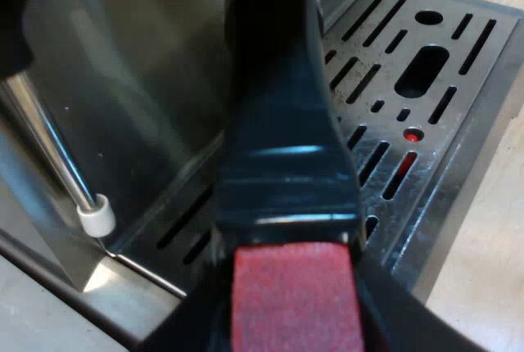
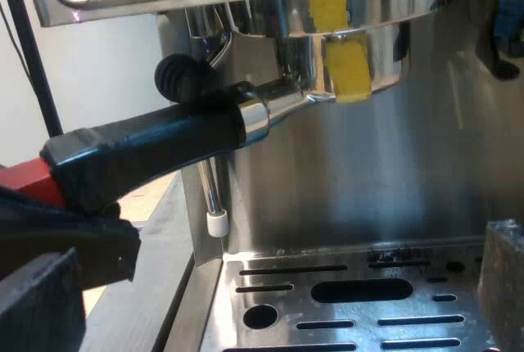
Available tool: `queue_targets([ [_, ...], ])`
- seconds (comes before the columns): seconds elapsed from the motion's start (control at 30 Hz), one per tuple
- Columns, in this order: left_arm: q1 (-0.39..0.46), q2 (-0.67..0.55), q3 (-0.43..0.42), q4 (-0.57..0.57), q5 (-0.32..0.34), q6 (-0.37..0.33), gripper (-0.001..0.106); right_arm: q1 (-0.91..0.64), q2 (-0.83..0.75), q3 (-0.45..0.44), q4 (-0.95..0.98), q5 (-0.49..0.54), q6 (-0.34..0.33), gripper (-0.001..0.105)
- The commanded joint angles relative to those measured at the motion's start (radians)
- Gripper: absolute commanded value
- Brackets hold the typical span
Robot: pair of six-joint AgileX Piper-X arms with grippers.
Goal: Put the handle in the coffee machine
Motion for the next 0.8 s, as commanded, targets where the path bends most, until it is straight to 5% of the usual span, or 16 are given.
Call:
queue_targets([
  [0.03,0.000,-0.024,-0.051,-0.077,0.083,-0.003,0.000,-0.006,-0.004,-0.007,-0.013,0.002,-0.012,0.105],
  [0.8,0.000,-0.024,-0.122,-0.040,0.099,-0.073,0.000,-0.006,-0.004,-0.007,0.167,-0.010,-0.010,0.105],
])
